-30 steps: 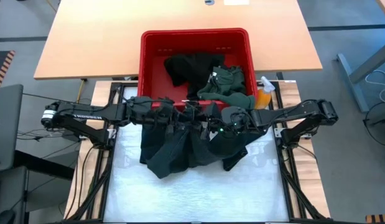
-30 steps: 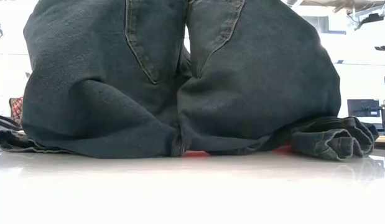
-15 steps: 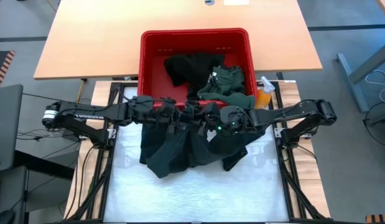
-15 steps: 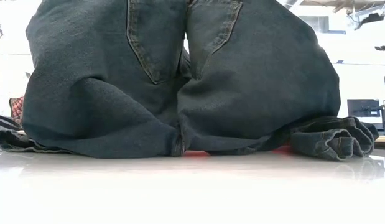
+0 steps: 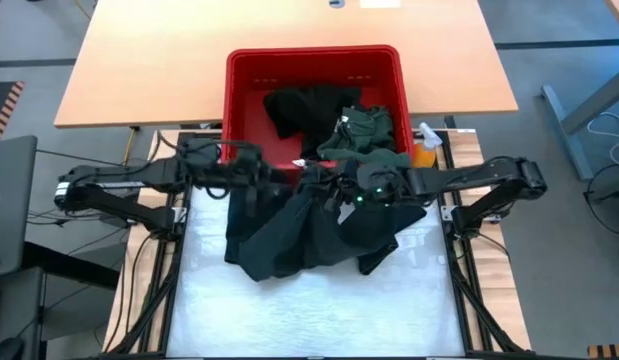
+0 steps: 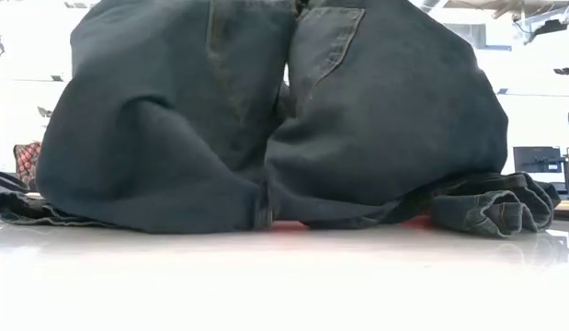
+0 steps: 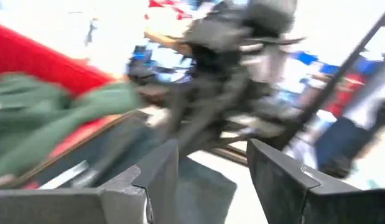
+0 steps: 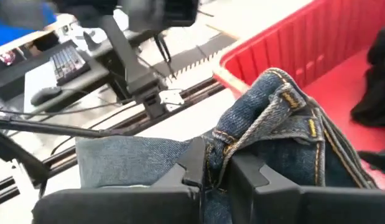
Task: Fold laundry
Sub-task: Fold the black pants
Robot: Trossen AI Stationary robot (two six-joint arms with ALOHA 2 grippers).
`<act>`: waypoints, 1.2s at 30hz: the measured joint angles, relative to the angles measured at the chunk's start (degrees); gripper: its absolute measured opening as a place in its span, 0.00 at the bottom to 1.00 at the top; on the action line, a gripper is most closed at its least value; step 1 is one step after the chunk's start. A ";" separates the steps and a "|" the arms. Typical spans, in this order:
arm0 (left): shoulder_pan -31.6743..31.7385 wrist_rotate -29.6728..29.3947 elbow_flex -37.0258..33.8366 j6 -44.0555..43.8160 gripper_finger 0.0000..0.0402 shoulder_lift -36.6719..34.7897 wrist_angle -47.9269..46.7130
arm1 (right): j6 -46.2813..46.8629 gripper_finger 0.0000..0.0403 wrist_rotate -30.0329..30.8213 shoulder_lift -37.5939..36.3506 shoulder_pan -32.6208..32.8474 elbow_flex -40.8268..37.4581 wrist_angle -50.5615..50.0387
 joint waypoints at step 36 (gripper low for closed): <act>4.53 24.33 17.76 20.60 0.66 11.81 -5.65 | -20.40 0.14 -33.34 -3.51 1.44 0.96 1.71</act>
